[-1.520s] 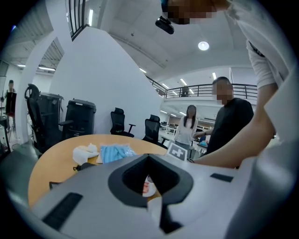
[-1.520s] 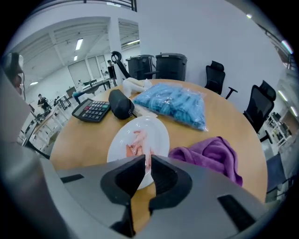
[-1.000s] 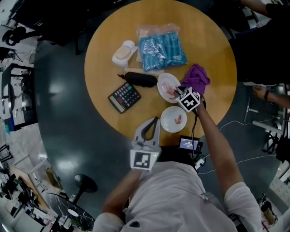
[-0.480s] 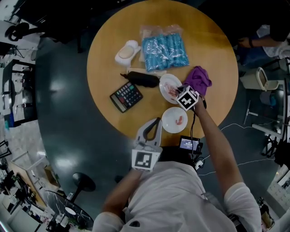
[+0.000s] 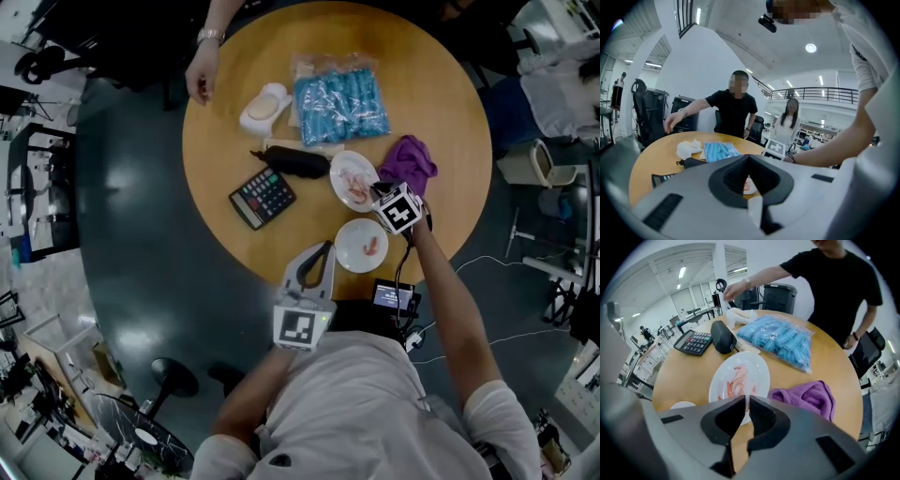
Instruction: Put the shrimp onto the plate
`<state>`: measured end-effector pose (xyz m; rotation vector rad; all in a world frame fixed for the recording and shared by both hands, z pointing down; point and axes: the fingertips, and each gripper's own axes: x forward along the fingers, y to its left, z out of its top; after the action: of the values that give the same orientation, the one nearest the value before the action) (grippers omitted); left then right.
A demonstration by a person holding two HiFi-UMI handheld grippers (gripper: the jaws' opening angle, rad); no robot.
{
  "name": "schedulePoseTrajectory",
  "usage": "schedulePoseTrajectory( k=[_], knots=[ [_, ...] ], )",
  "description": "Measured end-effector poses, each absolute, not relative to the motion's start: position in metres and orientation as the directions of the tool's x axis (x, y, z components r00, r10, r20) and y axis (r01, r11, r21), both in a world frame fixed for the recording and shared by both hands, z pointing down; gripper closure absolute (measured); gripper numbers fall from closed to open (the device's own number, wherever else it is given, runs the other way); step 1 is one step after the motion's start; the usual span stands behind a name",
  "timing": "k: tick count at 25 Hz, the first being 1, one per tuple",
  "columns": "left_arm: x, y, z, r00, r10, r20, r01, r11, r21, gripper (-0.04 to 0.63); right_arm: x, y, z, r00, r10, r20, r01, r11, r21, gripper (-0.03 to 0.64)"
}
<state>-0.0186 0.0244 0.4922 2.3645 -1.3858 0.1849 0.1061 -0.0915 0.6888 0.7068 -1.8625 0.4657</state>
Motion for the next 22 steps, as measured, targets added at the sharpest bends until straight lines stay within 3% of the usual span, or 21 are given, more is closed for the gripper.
schedulePoseTrajectory(
  k=[13,22],
  knots=[
    [-0.004,0.049,0.491,0.55,-0.777,0.308,-0.835,-0.494,0.243,0.588,0.101,0.053,0.681,-0.339,-0.158,0.927,-0.621,0.778,-0.094,0.578],
    [0.001,0.052,0.491,0.544,-0.777,0.318,-0.838,-0.479,0.262,0.588,0.088,0.069,0.701,-0.302,-0.134,0.944,-0.61,0.788,-0.083,0.578]
  ],
)
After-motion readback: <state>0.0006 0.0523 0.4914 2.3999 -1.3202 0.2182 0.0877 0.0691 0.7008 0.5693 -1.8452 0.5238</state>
